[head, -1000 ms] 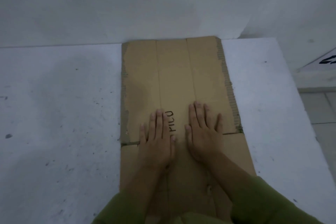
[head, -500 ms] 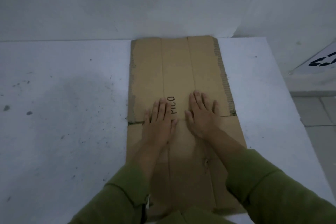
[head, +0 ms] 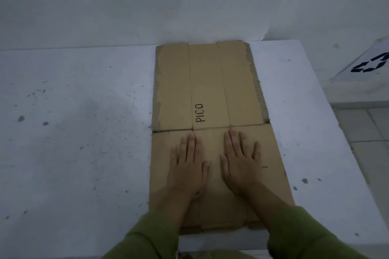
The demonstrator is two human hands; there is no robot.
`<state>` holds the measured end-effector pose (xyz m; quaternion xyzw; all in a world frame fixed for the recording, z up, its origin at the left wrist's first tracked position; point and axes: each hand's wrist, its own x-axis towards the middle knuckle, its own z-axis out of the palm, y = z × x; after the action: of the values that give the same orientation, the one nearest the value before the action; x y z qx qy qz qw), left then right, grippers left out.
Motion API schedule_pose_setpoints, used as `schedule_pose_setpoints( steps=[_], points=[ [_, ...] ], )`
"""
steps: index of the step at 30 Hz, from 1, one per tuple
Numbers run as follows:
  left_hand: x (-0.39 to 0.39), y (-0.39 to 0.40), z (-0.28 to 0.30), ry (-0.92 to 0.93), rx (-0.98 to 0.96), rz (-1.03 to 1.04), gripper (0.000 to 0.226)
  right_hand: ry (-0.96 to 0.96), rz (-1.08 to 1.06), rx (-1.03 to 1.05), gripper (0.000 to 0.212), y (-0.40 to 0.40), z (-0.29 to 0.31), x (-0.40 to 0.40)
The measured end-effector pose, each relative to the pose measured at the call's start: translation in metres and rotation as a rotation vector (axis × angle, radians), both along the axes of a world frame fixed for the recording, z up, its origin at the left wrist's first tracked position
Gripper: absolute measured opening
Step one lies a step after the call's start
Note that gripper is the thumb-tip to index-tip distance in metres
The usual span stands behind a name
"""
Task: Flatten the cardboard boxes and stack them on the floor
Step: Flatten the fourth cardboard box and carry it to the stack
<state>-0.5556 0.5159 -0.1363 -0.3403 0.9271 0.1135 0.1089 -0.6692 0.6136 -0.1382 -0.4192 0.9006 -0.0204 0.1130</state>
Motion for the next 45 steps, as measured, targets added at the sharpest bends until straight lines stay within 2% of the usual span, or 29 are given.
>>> schedule_pose_setpoints(
  steps=[3,5,7,11,17,21,22,27,32,40,43,45],
  points=[
    [0.0,-0.004,-0.003,0.013,-0.002,0.022,0.071,-0.076,0.032,-0.027,0.07,0.001,0.005,-0.003],
    [0.003,-0.009,0.001,0.099,0.081,0.092,0.075,-0.12,-0.018,-0.013,0.071,0.003,0.01,-0.01],
    [0.007,-0.015,0.008,0.198,0.181,0.306,0.069,-0.137,-0.194,-0.012,0.064,0.006,0.019,-0.021],
    [0.015,-0.037,0.026,0.293,0.151,0.705,0.063,-0.113,-0.45,-0.021,0.066,0.017,0.031,-0.044],
    [0.02,-0.045,0.033,0.401,0.294,0.75,0.056,-0.167,-0.593,-0.067,0.059,0.025,0.037,-0.05],
    [0.027,-0.041,0.04,0.461,0.439,0.861,0.062,-0.308,-0.933,-0.174,0.043,0.032,0.042,-0.061],
    [0.03,-0.038,0.041,0.486,0.481,0.875,0.062,-0.325,-0.961,-0.191,0.042,0.038,0.044,-0.063],
    [0.039,-0.018,0.048,0.569,0.537,0.826,0.051,-0.372,-0.874,-0.242,0.038,0.059,0.059,-0.056],
    [0.05,0.005,0.062,0.705,0.574,0.798,0.054,-0.379,-0.604,-0.409,0.029,0.09,0.072,-0.035],
    [0.052,0.076,0.088,0.791,0.633,0.764,0.057,-0.326,-0.615,-0.639,0.018,0.155,0.086,-0.012],
    [0.047,0.11,0.091,0.785,0.668,0.742,0.057,-0.283,-0.624,-0.666,0.044,0.191,0.084,-0.012],
    [0.038,0.135,0.091,0.787,0.7,0.729,0.059,-0.275,-0.65,-0.661,0.046,0.216,0.084,-0.016]
  ],
)
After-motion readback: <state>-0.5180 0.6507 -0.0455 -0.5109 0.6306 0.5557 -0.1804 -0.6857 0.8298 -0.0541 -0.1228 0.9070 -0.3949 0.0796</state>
